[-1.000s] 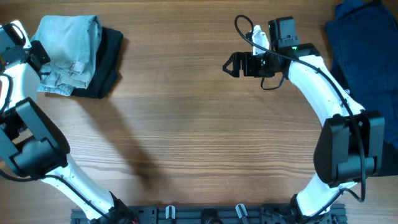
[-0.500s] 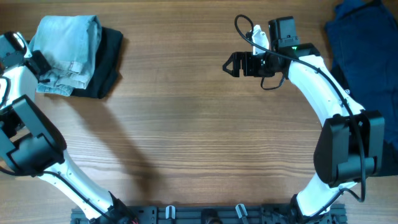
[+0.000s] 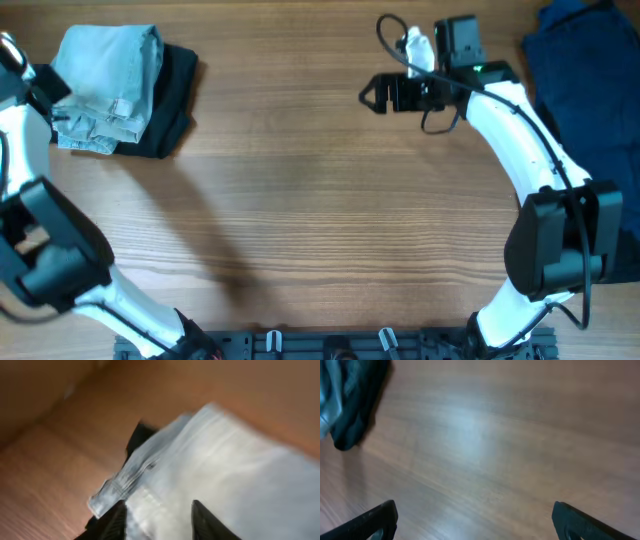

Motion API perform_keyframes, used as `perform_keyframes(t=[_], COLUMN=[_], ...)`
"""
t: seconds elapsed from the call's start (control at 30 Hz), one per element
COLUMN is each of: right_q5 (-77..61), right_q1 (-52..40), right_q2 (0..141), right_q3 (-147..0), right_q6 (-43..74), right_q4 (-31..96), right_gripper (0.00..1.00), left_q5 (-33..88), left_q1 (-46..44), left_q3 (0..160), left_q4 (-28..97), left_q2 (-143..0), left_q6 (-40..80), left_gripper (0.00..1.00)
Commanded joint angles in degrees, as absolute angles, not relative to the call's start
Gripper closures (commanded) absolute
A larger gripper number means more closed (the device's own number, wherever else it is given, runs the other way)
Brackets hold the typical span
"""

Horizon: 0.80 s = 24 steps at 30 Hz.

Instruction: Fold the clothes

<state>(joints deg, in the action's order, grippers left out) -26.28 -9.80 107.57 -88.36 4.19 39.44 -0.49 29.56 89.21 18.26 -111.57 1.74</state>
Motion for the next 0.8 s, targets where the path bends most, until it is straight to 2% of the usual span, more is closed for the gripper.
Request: perform_keyframes(t=[0.0, 0.17, 0.43, 0.6, 0.7, 0.77], right_q5=[-22.17, -18.17, -10.52, 0.38, 1.08, 1.08], right_q1=[-9.67, -9.67, -9.67, -9.67, -9.67, -9.67], right_q2=[105.3, 101.08, 86.08, 76.42, 74.17, 73.69], right_q3=[-97.76, -104.66, -104.88, -104.88, -104.88, -104.86], right_q6=[-0.12, -1.58, -1.54, -1.54, -1.56, -1.52], right_q4=[43.31, 47.92, 48.14, 50.94, 52.56, 54.26], right_gripper=[0.0, 0.0, 0.0, 0.0, 0.0, 0.0], left_q5=[5.87, 11.11, 35.99, 36.82, 36.82, 36.82], left_q1=[27.66, 24.93, 17.3, 13.04, 12.97, 12.97], left_q3=[89.23, 89.23, 89.23, 89.23, 89.23, 89.23], left_q4=[19.92, 23.57, 34.74, 42.89, 44.56, 45.15], left_q2=[-102.02, -94.45, -80.79, -72.55, -69.54, -67.94], left_q6=[2.24, 2.24, 2.17, 1.76, 1.78, 1.78], left_gripper=[0.43, 0.2, 0.13, 0.07, 0.0, 0.0])
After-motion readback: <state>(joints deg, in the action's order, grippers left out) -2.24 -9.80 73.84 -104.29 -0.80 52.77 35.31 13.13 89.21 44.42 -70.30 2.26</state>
